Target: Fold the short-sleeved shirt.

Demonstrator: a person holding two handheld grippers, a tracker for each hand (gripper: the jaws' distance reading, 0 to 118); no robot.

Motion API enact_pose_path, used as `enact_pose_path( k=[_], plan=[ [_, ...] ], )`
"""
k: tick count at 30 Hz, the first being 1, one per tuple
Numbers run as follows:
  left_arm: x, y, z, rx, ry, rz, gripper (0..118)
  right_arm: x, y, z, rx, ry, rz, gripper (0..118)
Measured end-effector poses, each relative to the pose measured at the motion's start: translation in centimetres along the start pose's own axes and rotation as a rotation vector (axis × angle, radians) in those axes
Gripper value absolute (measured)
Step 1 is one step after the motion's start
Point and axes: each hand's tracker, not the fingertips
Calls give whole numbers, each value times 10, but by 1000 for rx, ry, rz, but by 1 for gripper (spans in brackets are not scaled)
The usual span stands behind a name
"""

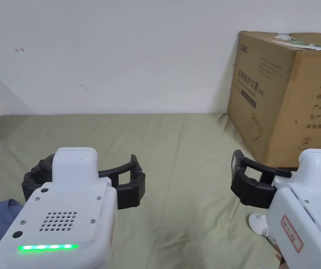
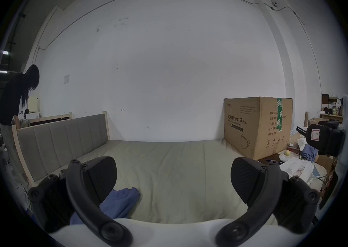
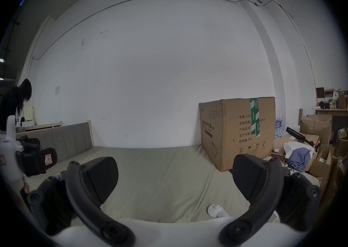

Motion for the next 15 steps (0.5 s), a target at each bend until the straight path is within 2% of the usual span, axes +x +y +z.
enact_pose_path(
  k=[6, 15],
  plan=[
    [-3, -3, 1, -2, 11, 2, 118, -3, -2, 1, 0, 8, 42, 118],
    [-3, -3, 0, -2, 20, 0, 118, -4, 0, 1, 14, 22, 36, 118]
  ],
)
